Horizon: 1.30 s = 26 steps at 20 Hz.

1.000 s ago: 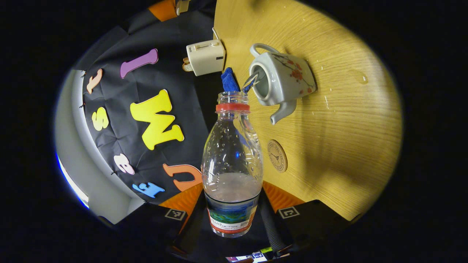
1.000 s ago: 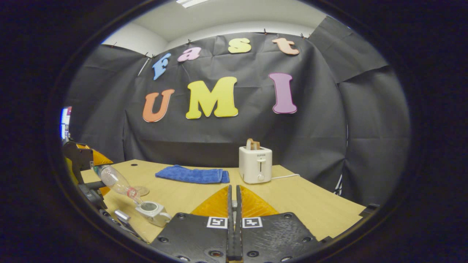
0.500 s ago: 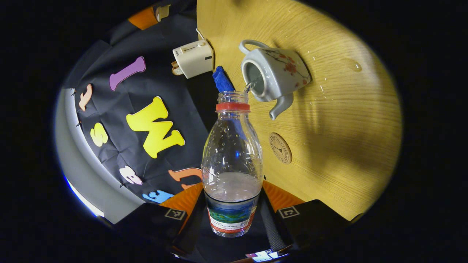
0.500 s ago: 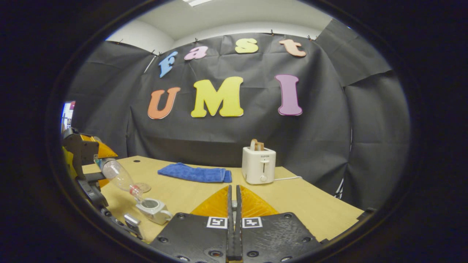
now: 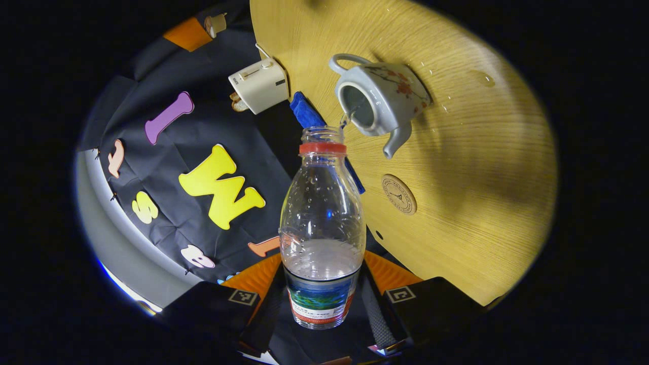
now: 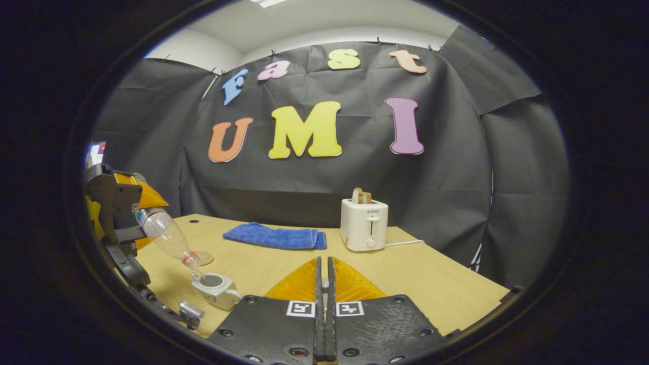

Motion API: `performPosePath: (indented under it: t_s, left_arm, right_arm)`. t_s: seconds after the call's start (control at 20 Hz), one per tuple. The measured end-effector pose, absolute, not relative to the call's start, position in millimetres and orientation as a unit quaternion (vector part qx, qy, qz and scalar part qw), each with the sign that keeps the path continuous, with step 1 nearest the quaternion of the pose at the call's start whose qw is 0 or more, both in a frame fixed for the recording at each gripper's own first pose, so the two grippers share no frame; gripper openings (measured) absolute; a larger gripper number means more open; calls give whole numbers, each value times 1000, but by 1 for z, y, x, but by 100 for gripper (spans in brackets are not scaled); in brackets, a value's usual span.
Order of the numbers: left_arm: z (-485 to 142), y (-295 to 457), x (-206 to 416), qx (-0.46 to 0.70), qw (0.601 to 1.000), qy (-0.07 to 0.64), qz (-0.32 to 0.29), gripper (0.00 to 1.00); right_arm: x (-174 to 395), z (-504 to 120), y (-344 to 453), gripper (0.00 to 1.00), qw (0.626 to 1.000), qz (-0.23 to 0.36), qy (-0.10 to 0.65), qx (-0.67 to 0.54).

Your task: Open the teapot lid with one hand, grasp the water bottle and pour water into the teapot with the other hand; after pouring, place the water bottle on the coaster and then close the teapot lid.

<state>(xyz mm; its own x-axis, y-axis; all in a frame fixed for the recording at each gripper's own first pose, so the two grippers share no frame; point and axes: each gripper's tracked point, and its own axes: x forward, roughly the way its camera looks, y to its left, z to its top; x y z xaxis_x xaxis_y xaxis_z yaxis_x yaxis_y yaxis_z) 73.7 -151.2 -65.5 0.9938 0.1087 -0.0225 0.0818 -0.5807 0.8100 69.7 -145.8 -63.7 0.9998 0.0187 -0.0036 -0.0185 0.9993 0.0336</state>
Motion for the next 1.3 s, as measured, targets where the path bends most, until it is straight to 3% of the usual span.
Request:
performPosePath:
  t_s: [0.5,0.95,1.1,1.3]
  left_arm:
    - [-64,-165,74,912,405,59,19,77]
    - [-64,-167,74,913,403,61,21,77]
    - [-64,-165,77,903,426,57,6,77]
    - [-52,-157,82,856,514,56,-4,76]
  right_arm:
    - [72,-65,-145,0,1000,9,5,8]
    - [75,-69,-156,0,1000,-5,11,23]
    - [76,-70,-159,0,1000,-8,14,27]
    - [77,-71,-165,0,999,-13,16,33]
